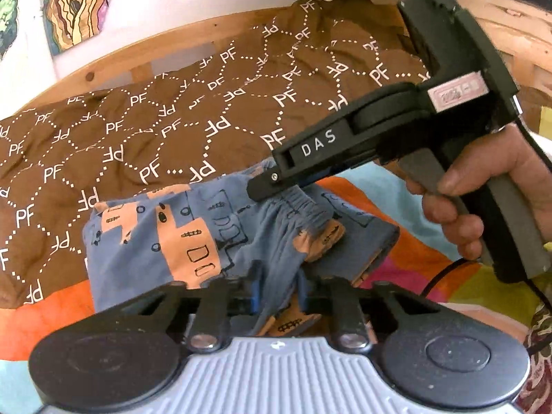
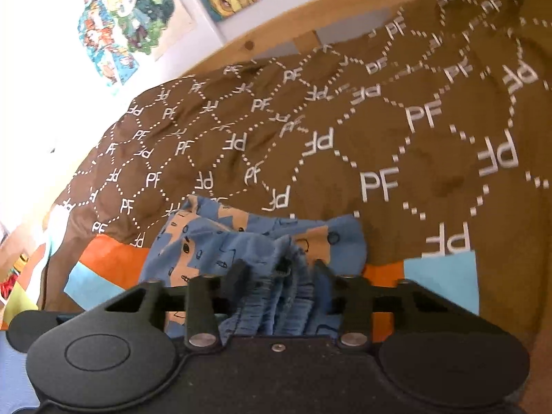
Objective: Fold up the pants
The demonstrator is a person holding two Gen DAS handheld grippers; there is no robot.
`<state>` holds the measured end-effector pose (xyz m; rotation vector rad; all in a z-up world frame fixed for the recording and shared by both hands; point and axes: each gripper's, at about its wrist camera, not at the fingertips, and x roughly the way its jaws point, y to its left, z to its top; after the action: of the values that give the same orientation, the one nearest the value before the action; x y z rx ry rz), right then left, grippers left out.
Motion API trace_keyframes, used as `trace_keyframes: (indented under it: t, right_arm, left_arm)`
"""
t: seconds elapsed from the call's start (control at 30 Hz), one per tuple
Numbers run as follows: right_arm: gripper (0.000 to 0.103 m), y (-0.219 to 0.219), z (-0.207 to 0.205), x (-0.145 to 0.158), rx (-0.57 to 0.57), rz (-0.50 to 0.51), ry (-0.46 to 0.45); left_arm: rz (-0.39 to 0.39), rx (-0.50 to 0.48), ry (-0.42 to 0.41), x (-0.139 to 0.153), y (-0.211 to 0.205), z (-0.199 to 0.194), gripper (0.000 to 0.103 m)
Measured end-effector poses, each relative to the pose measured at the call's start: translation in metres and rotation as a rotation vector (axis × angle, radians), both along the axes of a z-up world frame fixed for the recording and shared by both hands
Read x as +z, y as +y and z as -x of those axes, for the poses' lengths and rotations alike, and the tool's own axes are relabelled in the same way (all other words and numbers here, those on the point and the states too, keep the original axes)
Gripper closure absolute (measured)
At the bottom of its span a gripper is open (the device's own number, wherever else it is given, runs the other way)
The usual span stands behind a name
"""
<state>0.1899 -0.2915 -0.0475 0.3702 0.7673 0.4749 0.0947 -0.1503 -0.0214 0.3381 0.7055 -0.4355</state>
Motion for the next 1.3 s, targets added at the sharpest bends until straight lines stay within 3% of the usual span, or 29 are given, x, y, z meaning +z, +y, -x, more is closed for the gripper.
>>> trace_keyframes:
  t: [0.17,0.33,0.53,0.67,0.73,0.77,0.8,0.83,0.9,0.93,1.0,1.1,1.2,1.3]
  right_arm:
    - [0.089,-0.006,0.003,0.014,-0.016,-0.015,-0.025]
    - [0.090,-0.016,0.012,0.037,-0.015,0.027,-0.070]
    - [0.089,-0.023,0.006,0.029,-0.020,0.073,-0.008]
    - [0.077,-0.016,0.004,0.014,-0.006,0.153,0.026]
    - [0.073,-0.013,0.006,0.014,-0.003,0.187,0.008]
    - [0.066,-0.013,0.006,0.015,-0.009,0.199,-0.003]
    - [0.055,-0.013,0.007,0.016,-0.019,0.209,-0.013]
    - [0.049,-0.014,0.008,0.018,-0.032,0.220,-0.025]
    - [0.025,-0.016,0.010,0.021,-0.065,0.234,-0.053]
    - [0.022,-0.017,0.012,0.023,-0.081,0.236,-0.068]
    - [0.014,-0.016,0.013,0.028,-0.110,0.244,-0.095]
    - [0.002,-0.007,0.022,0.035,-0.149,0.291,-0.161]
    - [0.001,0.011,0.038,0.037,-0.197,0.408,-0.237]
    - [0.001,0.041,0.055,0.027,-0.177,0.569,-0.338]
  left_arm:
    - [0.052,0.027,0.006,0.013,0.004,0.000,0.095]
    - [0.109,0.000,0.004,0.028,-0.002,0.004,0.095]
    - [0.032,-0.056,0.027,0.012,-0.020,0.002,0.095]
    - [0.093,-0.033,0.094,0.007,-0.008,-0.003,0.087]
    - [0.153,-0.012,0.132,0.010,0.002,-0.005,0.067]
    - [0.187,0.005,0.148,0.013,0.008,-0.005,0.046]
    - [0.220,0.028,0.151,0.017,0.014,-0.006,0.038]
    - [0.254,0.056,0.145,0.022,0.021,-0.004,0.037]
    - [0.293,0.120,0.118,0.029,0.036,-0.002,0.033]
    - [0.296,0.170,0.088,0.032,0.043,-0.002,0.029]
    - [0.257,0.320,0.009,0.035,0.057,-0.002,0.009]
    - [0.205,0.478,-0.027,0.029,0.075,-0.009,0.008]
    - [0.144,0.603,0.018,0.010,0.088,-0.022,0.007]
    - [0.145,0.639,0.065,-0.008,0.098,-0.021,0.005]
